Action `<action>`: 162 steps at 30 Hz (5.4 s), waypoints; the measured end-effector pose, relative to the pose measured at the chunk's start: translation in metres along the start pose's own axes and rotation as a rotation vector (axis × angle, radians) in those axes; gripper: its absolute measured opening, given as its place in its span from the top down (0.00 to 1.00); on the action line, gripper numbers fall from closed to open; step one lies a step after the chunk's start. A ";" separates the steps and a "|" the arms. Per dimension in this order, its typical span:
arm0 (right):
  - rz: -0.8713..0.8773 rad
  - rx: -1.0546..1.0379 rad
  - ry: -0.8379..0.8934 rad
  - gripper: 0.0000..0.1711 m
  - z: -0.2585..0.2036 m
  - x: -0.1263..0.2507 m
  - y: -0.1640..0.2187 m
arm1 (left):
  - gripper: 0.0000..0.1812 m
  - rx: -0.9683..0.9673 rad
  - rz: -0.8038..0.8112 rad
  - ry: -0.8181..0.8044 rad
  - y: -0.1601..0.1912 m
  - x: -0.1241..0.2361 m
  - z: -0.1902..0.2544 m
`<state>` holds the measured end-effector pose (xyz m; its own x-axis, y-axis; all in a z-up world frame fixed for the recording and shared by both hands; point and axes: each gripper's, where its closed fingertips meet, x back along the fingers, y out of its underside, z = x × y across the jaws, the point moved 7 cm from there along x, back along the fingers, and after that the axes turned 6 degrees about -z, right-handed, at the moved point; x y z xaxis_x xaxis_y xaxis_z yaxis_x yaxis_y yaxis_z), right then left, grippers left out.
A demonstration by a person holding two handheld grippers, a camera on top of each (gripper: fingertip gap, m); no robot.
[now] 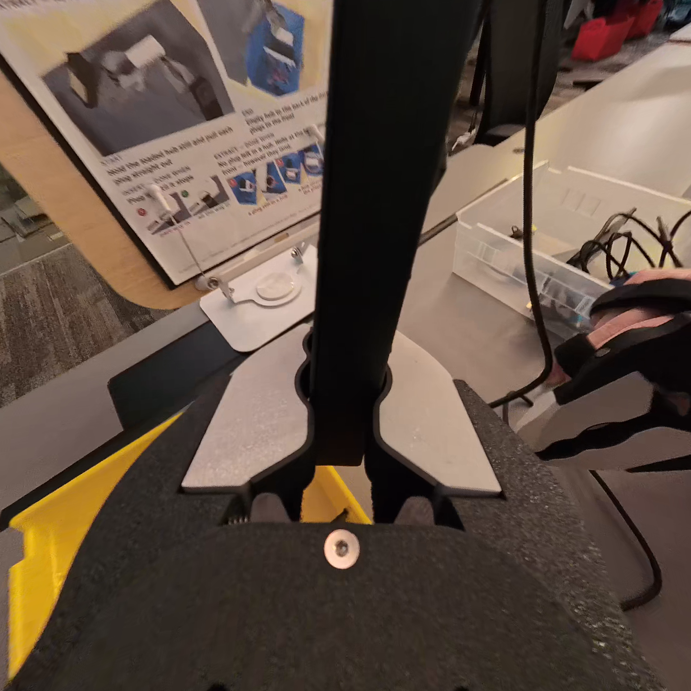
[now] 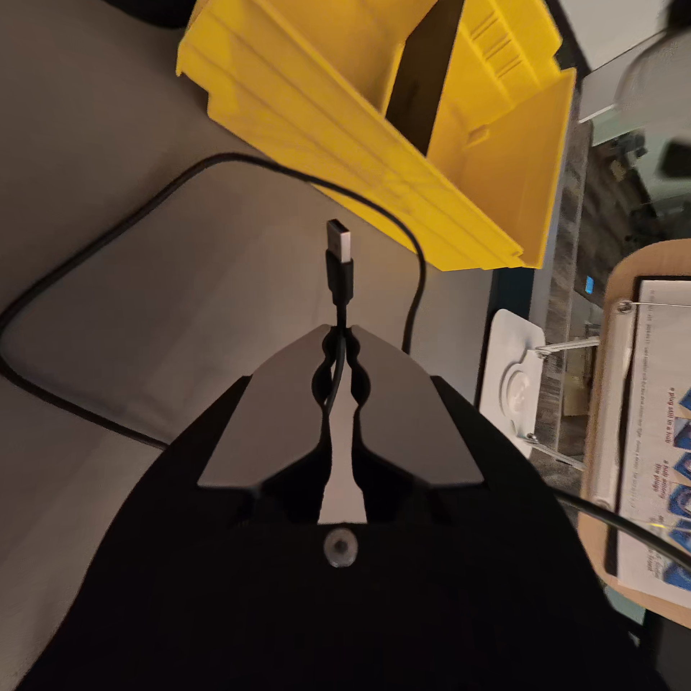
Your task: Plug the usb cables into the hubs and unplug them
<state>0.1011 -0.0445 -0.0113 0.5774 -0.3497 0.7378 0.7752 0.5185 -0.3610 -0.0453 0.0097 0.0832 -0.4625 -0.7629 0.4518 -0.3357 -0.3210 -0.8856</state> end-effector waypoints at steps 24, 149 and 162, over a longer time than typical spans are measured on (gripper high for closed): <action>0.118 -0.307 0.496 0.97 0.066 0.104 0.021 | 0.85 -0.096 -0.126 -0.017 0.013 -0.038 0.026; -0.308 -1.528 -0.019 0.91 0.015 0.138 0.344 | 0.85 -0.080 -0.294 0.272 -0.202 -0.128 0.102; -0.201 -1.221 -0.064 0.90 -0.004 0.171 0.305 | 0.84 0.095 -0.325 0.202 -0.125 -0.121 0.035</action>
<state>0.4370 0.0508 0.0025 0.4335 -0.2827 0.8557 0.5992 -0.6188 -0.5080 0.0813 0.1230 0.1355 -0.4997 -0.4898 0.7144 -0.4187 -0.5853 -0.6943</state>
